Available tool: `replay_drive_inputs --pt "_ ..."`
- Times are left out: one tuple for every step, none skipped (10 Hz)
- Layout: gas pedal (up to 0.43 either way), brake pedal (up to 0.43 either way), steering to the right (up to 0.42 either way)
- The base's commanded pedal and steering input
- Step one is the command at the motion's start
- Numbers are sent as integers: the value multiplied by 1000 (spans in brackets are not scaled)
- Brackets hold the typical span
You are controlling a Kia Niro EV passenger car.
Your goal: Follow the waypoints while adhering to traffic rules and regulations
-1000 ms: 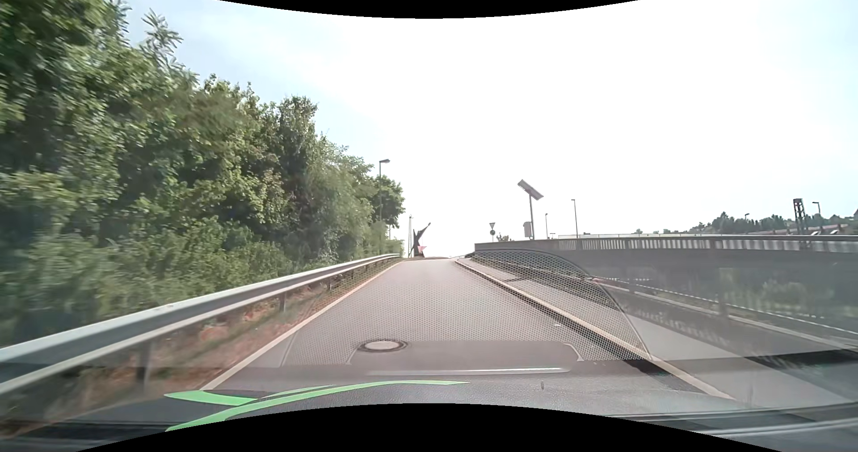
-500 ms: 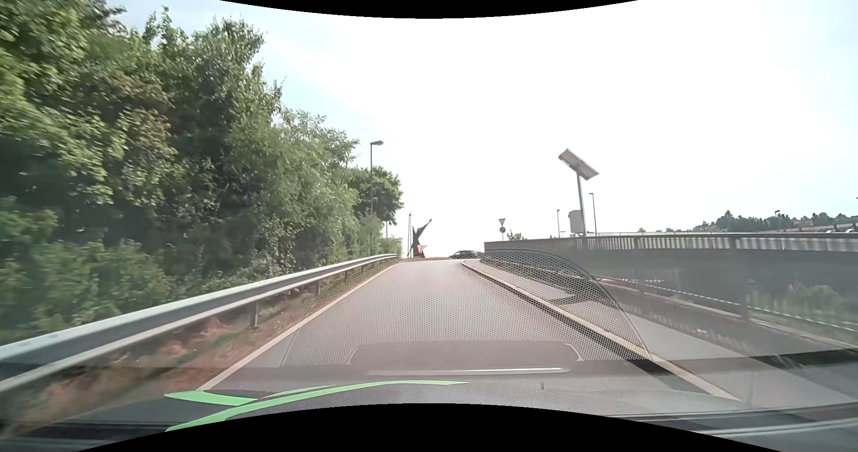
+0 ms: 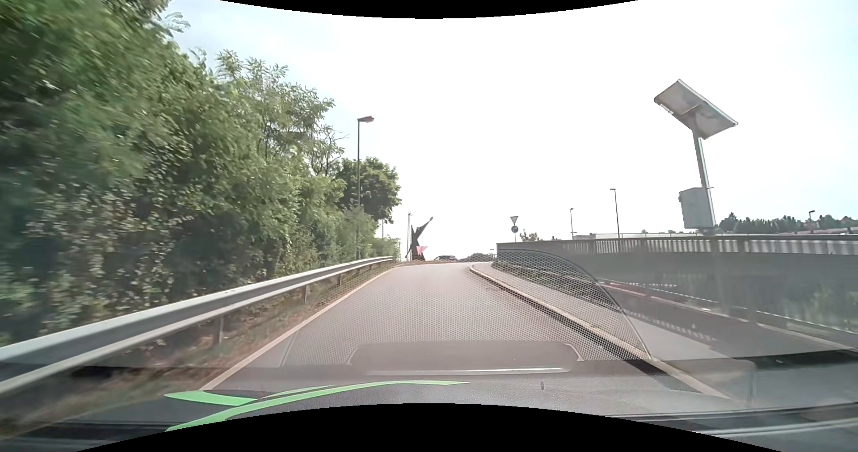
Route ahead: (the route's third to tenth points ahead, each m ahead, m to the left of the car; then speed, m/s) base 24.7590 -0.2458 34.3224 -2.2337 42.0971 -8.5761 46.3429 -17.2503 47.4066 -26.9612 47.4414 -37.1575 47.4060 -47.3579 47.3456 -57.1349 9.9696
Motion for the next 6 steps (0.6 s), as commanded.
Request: replay_drive_inputs --pt "0 0 -2" --pt "0 0 -2" --pt "0 0 -2" --pt "0 0 -2" --pt "0 0 -2" --pt "0 0 -2"
